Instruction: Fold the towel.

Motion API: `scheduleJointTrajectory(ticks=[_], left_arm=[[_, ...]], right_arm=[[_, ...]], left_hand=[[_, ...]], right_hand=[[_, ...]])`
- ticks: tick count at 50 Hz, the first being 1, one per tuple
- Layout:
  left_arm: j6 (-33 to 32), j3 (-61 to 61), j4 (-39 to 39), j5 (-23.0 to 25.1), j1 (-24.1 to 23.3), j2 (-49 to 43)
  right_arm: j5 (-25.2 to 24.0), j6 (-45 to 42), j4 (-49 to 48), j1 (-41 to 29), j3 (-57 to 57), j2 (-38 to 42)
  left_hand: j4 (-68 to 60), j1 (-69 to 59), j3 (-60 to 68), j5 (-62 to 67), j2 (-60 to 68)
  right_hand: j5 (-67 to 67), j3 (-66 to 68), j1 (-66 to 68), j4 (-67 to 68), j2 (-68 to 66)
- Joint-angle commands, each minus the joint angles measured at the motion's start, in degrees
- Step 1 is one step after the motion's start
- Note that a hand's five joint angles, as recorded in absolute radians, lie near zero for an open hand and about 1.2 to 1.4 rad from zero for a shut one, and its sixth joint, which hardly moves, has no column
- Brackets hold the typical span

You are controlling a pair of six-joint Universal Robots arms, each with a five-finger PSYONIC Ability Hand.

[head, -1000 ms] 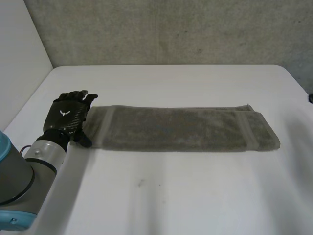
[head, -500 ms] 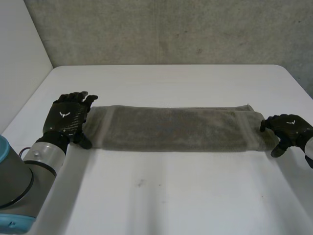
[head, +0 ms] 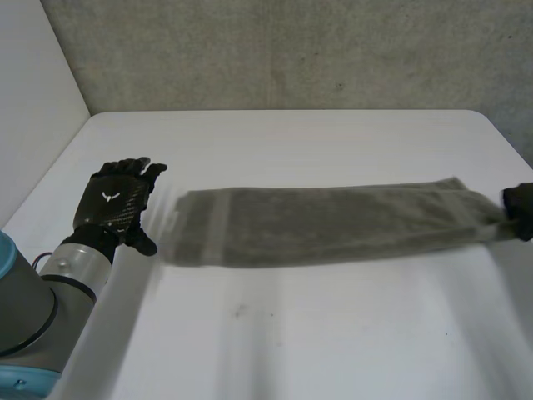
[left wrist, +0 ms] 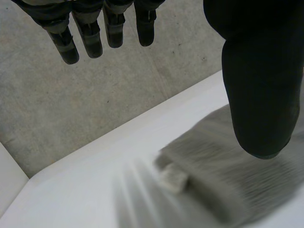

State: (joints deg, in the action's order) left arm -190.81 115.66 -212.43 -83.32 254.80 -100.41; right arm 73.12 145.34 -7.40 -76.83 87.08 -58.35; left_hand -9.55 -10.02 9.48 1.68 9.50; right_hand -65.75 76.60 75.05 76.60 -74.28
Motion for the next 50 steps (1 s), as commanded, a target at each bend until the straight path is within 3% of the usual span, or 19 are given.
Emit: scheduleJointTrajectory(ticks=[1,2,4,5,7,8,10,13,15,16,18,26,32,33,34,35,36,45,50], left_arm=[[0.0,0.0,0.0,0.0,0.0,0.2],[0.0,0.0,0.0,0.0,0.0,0.2],[0.0,0.0,0.0,-0.1,0.1,0.7],[0.0,0.0,0.0,-0.1,0.1,0.7],[0.0,0.0,0.0,-0.1,0.1,0.9],[0.0,0.0,0.0,-0.1,0.1,0.9],[0.0,0.1,0.0,-0.1,0.1,0.9],[0.0,0.1,0.0,-0.1,0.0,1.0],[0.0,0.4,0.0,-0.1,0.1,1.0],[0.0,0.4,0.0,-0.1,0.1,1.0],[0.1,0.3,0.0,-0.1,0.1,1.0],[0.1,0.1,-0.1,-0.1,0.3,1.0],[0.0,0.2,-0.1,-0.1,0.3,1.0],[0.0,0.3,-0.1,-0.1,0.2,1.0],[0.1,0.3,-0.1,-0.1,0.2,1.0],[0.1,0.3,-0.1,-0.1,0.2,1.0],[0.1,0.4,-0.1,-0.1,0.2,1.0],[0.1,0.4,-0.1,-0.1,0.3,1.0],[0.0,0.4,-0.1,-0.1,0.2,1.0]], right_arm=[[2.9,-5.4,3.0,-0.1,-4.8,-3.9],[2.9,-5.4,3.0,-0.1,-4.8,-3.9],[3.3,-4.9,5.7,-9.2,-9.5,-6.0],[3.3,-4.9,5.7,-9.2,-9.6,-6.0],[4.0,-3.2,7.8,-20.4,-15.9,-5.6],[4.0,-3.2,7.8,-20.5,-16.0,-5.5],[5.7,-2.9,9.2,-30.9,-21.9,-3.6],[7.6,-2.9,9.6,-36.0,-25.3,-2.0],[10.5,-3.0,10.5,-46.1,-31.3,3.0],[10.6,-3.0,10.5,-46.1,-31.4,3.1],[11.6,-3.0,11.7,-53.5,-35.6,7.8],[11.0,-3.0,11.7,-63.8,-37.7,17.4],[11.1,-3.4,11.6,-65.6,-37.8,20.7],[11.3,-3.5,11.8,-65.7,-37.7,20.8],[11.6,-3.3,12.0,-65.7,-37.3,20.3],[11.6,-3.3,12.0,-65.7,-37.2,20.3],[12.3,-2.6,12.1,-65.6,-36.6,19.1],[11.8,5.0,9.9,-60.8,-21.6,3.0],[11.3,11.1,8.8,-50.1,-7.3,-3.7]], left_hand=[[-0.4,0.0,0.5,-1.7,0.5],[-0.4,0.0,0.5,-1.7,0.5],[-0.4,0.0,0.5,-1.7,0.5],[-0.4,0.0,0.5,-1.7,0.5],[-0.4,0.0,0.5,-1.7,0.5],[-0.4,0.0,0.5,-1.7,0.5],[-0.4,0.0,0.5,-1.7,0.5],[-0.4,0.0,0.5,-1.7,0.5],[-0.4,0.0,0.5,-1.7,0.5],[-0.4,0.0,0.5,-1.7,0.5],[-0.4,0.0,0.5,-1.7,0.5],[-0.4,0.0,0.5,-1.7,0.5],[-0.4,0.0,0.5,-1.7,0.5],[-0.4,0.0,0.5,-1.7,0.5],[-0.4,0.0,0.5,-1.7,0.5],[-0.4,0.0,0.5,-1.7,0.5],[-0.4,0.0,0.5,-1.7,0.5],[-0.4,0.0,0.5,-1.7,0.5],[-0.4,0.0,0.5,-1.7,0.5]], right_hand=[[-4.2,3.4,5.0,3.4,-5.7],[-4.2,3.4,5.0,3.4,-5.7],[-4.2,3.4,5.0,3.4,-5.7],[-4.2,3.4,5.0,3.4,-5.7],[-4.2,3.4,5.0,3.4,-5.7],[-4.2,3.4,5.0,3.4,-5.7],[-4.2,3.4,5.0,3.4,-5.7],[-4.2,3.4,5.0,3.4,-5.7],[-4.2,3.4,5.0,3.4,-5.7],[-4.2,3.4,5.0,3.4,-5.7],[-4.2,3.4,5.0,3.4,-5.7],[-4.2,3.4,5.0,3.4,-5.7],[-4.2,3.4,5.0,3.4,-5.7],[3.5,-4.4,-2.8,-4.4,2.1],[33.1,-33.9,-32.4,-33.9,31.6],[33.4,-34.2,-32.7,-34.2,31.9],[65.8,-66.6,-65.0,-66.6,64.3],[65.8,-66.6,-65.0,-66.6,64.3],[65.8,-66.6,-65.0,-66.6,64.3]])
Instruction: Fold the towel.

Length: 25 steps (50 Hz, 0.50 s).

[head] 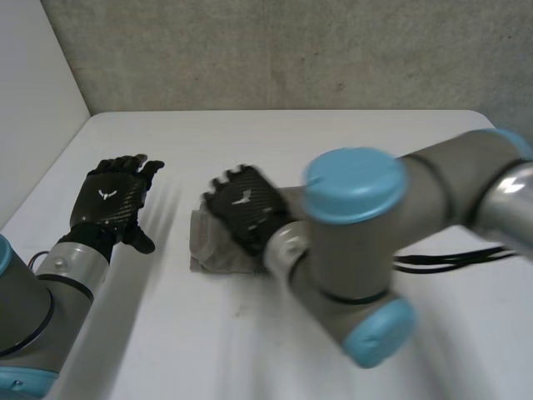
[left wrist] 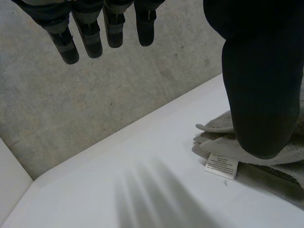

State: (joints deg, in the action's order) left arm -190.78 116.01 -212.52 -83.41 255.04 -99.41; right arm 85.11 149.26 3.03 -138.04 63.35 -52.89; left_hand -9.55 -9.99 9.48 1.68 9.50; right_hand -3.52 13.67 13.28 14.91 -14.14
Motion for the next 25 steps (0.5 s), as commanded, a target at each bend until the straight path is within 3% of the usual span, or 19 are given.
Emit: scheduleJointTrajectory(ticks=[1,7,12,13,14,16,25], left_arm=[[0.0,0.1,0.0,0.0,-0.1,0.0],[0.0,0.4,-0.2,0.0,-0.8,-0.1],[0.0,1.1,-2.2,-0.1,-1.2,-0.1],[0.0,1.4,-2.8,-0.1,-1.4,-0.1],[0.0,1.4,-2.8,-0.1,-1.4,-0.1],[0.0,1.5,-3.4,-0.2,-1.6,-0.1],[0.2,-0.2,-2.8,-0.5,-2.7,0.1]], right_arm=[[-0.7,7.2,-1.6,11.1,16.5,-9.2],[-0.6,6.9,-5.0,20.2,25.0,-8.2],[-0.3,4.9,-10.6,23.1,28.8,-6.7],[0.1,3.6,-12.1,23.6,29.7,-6.5],[0.1,3.6,-12.1,23.6,29.7,-6.5],[0.6,0.7,-14.5,24.2,31.1,-6.6],[3.8,-9.9,-16.8,22.8,27.2,-10.3]], left_hand=[[-0.4,0.0,0.5,-1.7,0.5],[-0.4,0.0,0.5,-1.7,0.5],[-0.4,0.0,0.5,-1.7,0.5],[-0.4,0.0,0.5,-1.7,0.5],[-0.4,0.0,0.5,-1.7,0.5],[-0.4,0.0,0.5,-1.7,0.5],[-0.4,0.0,0.5,-1.7,0.5]], right_hand=[[3.5,-3.7,-3.3,-4.9,4.1],[3.5,-3.7,-3.3,-4.9,4.1],[-14.4,14.2,14.6,13.0,-13.8],[-26.9,26.7,27.1,25.5,-26.3],[-27.0,26.9,27.2,25.6,-26.4],[-66.3,66.1,66.5,64.9,-65.7],[-66.5,66.3,66.7,65.1,-65.9]])
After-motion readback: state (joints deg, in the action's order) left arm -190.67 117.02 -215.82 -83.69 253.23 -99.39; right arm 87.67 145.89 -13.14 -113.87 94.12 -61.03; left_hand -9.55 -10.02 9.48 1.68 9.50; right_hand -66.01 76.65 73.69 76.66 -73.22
